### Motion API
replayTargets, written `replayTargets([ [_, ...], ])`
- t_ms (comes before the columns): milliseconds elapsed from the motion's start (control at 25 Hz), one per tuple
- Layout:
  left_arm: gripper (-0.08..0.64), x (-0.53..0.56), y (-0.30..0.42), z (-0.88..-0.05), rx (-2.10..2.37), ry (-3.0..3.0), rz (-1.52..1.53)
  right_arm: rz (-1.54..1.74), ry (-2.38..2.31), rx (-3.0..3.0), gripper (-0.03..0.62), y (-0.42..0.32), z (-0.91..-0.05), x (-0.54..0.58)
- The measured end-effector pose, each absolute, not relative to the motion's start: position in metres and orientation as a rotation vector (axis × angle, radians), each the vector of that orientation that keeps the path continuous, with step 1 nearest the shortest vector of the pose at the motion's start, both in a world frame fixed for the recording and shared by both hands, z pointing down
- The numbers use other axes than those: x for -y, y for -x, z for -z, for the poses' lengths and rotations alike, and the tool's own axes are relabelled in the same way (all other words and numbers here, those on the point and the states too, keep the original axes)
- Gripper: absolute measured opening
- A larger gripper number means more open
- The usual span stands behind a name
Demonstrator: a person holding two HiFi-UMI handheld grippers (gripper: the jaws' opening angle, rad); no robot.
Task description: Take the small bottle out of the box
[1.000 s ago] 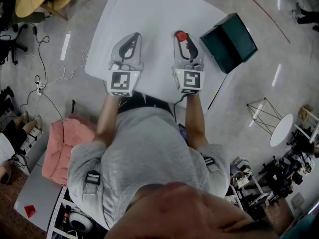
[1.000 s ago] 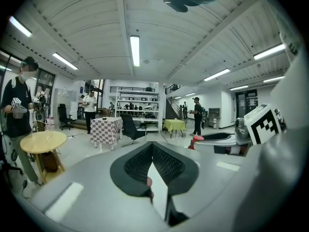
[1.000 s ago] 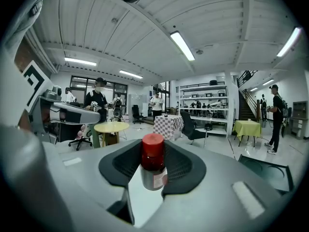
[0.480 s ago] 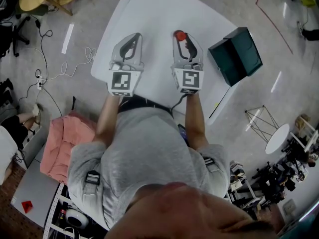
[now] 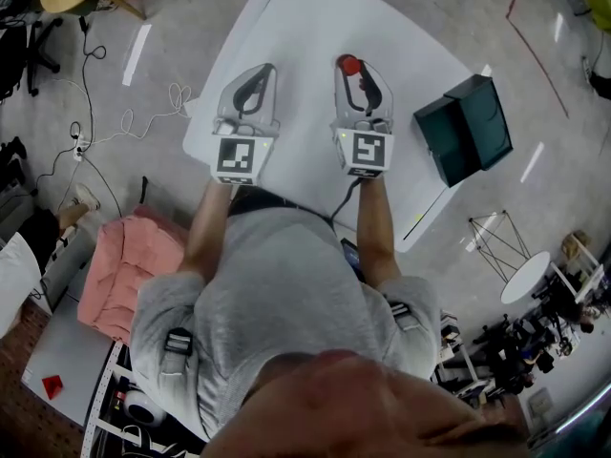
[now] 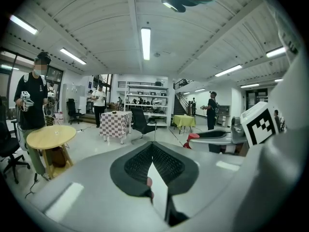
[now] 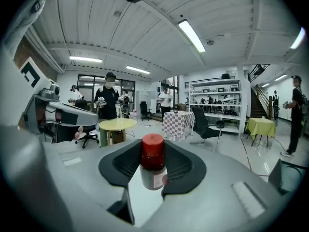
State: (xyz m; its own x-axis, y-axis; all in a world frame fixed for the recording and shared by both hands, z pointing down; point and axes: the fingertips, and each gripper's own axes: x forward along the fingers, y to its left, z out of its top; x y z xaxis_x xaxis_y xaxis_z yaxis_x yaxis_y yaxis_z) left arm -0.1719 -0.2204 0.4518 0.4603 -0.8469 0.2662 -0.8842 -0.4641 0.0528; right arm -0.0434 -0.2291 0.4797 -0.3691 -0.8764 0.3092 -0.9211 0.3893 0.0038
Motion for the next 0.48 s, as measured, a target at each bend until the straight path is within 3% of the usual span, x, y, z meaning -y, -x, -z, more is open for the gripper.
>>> replayTargets([
  [480, 0.012, 0.250, 0.184, -0.485, 1.467, -2.480, -0.325, -0.283, -1.561, 2.398, 0.138, 0.067, -0.505, 0.268],
])
